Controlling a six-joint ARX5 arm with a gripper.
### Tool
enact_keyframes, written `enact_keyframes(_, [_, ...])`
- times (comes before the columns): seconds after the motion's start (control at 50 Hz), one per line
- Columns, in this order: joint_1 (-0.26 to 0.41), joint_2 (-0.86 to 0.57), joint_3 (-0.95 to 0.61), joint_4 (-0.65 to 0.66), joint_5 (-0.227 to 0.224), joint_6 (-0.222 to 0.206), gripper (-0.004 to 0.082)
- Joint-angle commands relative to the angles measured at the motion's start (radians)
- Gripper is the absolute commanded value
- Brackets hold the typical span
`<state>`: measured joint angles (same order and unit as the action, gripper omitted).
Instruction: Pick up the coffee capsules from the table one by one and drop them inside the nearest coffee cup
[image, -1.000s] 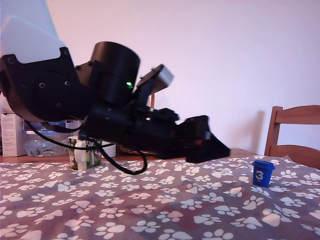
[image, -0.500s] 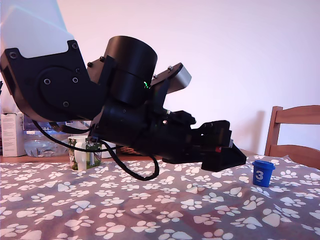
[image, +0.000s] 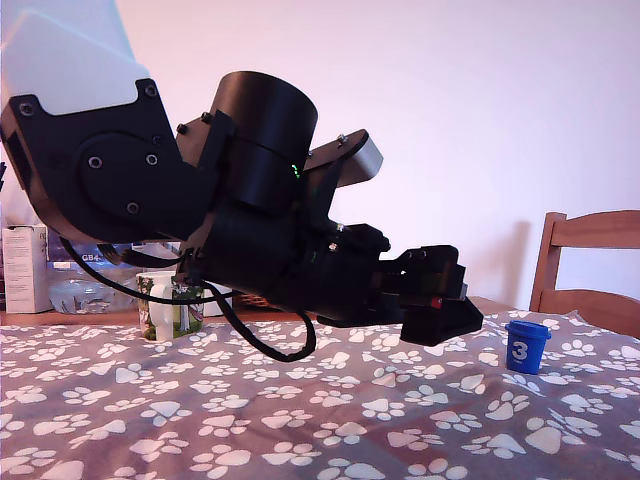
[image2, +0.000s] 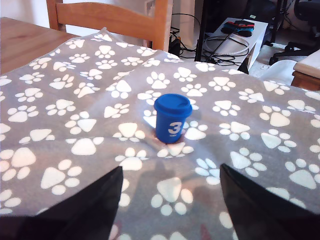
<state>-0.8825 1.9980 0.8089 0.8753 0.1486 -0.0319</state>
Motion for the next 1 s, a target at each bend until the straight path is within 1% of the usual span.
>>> enact_keyframes(0.0, [-0.004,0.008,0.007,0.001,-0.008,-0.006,0.0554])
enact_keyframes(0.44, [-0.022,0.081,0.103,-0.024,-0.013,-0.005,0.0554])
enact_keyframes(0.56, [-0.025,0.097,0.139,-0.063,-0.013,-0.005,0.0554])
enact_keyframes(0.84, [-0.035,0.152,0.201,-0.079,-0.011,-0.003,0.0554])
enact_keyframes(0.98, [-0.036,0.164,0.236,-0.121,-0.011,-0.003,0.0554])
